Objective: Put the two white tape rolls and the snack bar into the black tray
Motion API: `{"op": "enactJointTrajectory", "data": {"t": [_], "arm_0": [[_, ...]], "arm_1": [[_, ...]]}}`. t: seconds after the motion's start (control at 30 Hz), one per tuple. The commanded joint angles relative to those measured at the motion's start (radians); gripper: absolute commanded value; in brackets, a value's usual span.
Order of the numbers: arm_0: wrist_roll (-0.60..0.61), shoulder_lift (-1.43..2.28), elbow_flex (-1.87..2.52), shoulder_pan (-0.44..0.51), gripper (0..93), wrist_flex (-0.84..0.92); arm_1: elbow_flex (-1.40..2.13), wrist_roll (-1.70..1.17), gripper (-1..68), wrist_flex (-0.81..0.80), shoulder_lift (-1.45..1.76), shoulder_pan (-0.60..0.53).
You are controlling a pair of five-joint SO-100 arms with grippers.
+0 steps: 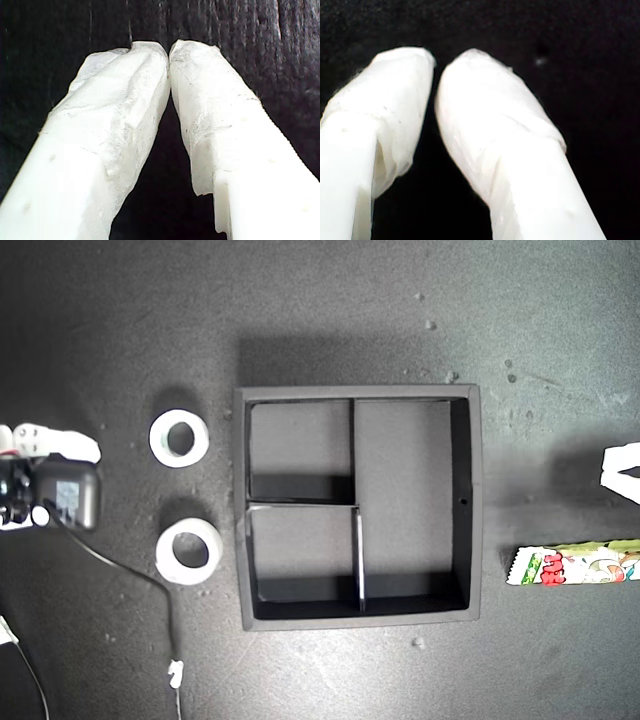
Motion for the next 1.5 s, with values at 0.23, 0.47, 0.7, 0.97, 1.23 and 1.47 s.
{"op": "enactJointTrajectory", "data": {"t": [0.23,0.47,0.7,0.97,1.23,1.47], "arm_0": [[-0.178,0.049,0.057,0.031,0.0,-0.035],[0.060,0.049,0.057,0.041,5.0,-0.316],[0.153,0.049,-0.041,0.055,19.1,-0.402],[0.284,-0.087,-0.267,0.058,20.1,-0.365],[0.367,-0.876,-0.836,0.086,19.2,-0.336],[0.275,-1.115,-0.900,0.127,19.3,-0.368]], "arm_1": [[0.012,0.049,-0.4,-0.061,0.005,-0.025],[0.012,-0.367,-0.4,-0.316,0.005,-0.058],[-0.011,-0.500,0.2,-0.471,0.005,-0.091],[-0.193,-0.454,15.5,-0.382,-0.011,-0.048],[-0.719,-0.387,18.1,-0.152,-0.506,-0.106],[-1.505,-0.350,18.5,0.345,-1.344,-0.225]]}}
